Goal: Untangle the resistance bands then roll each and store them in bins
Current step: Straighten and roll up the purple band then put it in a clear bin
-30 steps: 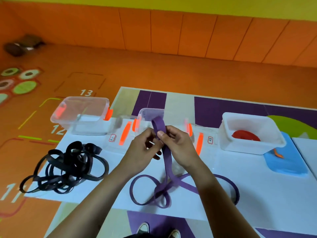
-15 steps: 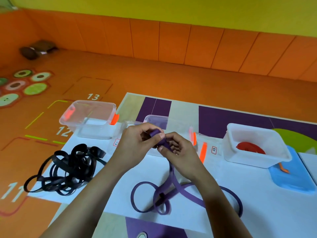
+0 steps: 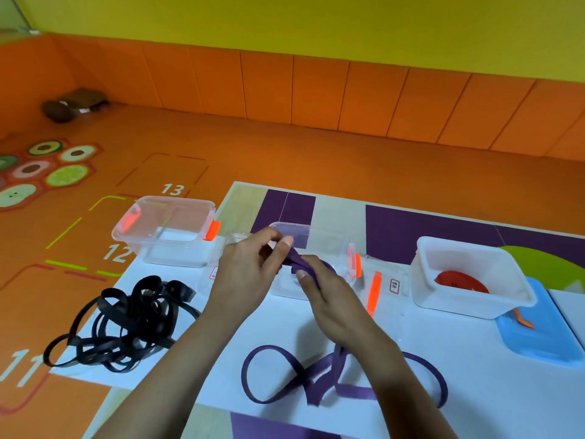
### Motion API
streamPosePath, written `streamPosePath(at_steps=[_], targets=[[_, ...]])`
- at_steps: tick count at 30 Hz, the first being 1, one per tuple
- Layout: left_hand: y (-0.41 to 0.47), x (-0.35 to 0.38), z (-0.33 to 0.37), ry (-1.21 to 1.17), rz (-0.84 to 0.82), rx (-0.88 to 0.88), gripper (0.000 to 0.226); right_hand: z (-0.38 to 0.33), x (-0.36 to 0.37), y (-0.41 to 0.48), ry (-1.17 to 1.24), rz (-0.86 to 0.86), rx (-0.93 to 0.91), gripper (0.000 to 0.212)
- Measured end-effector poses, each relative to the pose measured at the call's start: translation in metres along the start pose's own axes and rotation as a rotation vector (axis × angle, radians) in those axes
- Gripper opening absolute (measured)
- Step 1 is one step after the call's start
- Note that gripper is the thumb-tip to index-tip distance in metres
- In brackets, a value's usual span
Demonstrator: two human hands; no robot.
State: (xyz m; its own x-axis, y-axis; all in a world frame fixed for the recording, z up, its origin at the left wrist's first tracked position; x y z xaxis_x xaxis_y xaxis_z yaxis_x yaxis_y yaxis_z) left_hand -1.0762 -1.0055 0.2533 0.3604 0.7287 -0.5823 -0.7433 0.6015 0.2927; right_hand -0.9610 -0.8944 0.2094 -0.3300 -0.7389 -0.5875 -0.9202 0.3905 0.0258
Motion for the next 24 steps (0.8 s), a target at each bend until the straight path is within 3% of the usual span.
streamPosePath(at_steps=[5, 11, 14, 17, 20, 24], targets=[[-0.005, 0.009, 0.000, 0.119, -0.268, 0.152, 0.042, -0.005, -0.027, 0.003, -0.160, -0.058, 0.010, 0.021], [-0.003, 0.006, 0.000, 0.301, -0.161, 0.160, 0.020, -0.005, -0.039, 0.001, -0.221, 0.031, 0.028, 0.034], [-0.008, 0.013, 0.007, 0.376, 0.007, 0.068, 0.021, -0.006, -0.021, -0.005, -0.212, 0.200, -0.033, 0.031], [-0.012, 0.018, 0.012, 0.379, 0.118, -0.020, 0.025, -0.006, 0.001, -0.008, -0.184, 0.257, -0.008, 0.051], [-0.019, 0.026, 0.017, 0.280, 0.146, -0.088, 0.027, -0.007, 0.003, -0.006, -0.230, 0.362, -0.020, 0.064], [-0.024, 0.032, 0.017, 0.210, 0.090, -0.079, 0.030, -0.010, -0.005, 0.001, -0.290, 0.422, -0.015, 0.052]])
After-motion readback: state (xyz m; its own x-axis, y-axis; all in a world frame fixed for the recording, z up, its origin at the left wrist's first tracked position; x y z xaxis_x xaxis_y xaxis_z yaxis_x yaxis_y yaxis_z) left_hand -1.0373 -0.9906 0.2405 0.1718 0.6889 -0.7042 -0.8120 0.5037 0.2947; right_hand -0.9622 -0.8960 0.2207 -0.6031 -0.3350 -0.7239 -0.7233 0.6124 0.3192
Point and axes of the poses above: each hand's wrist, its own y-axis towards the middle knuckle, its own x-axis out of the palm, z = x × y, the point moved 4 cm from there along y, towards the middle knuckle, and after that the axes turned 1 degree about -x, right-handed, at the moved point
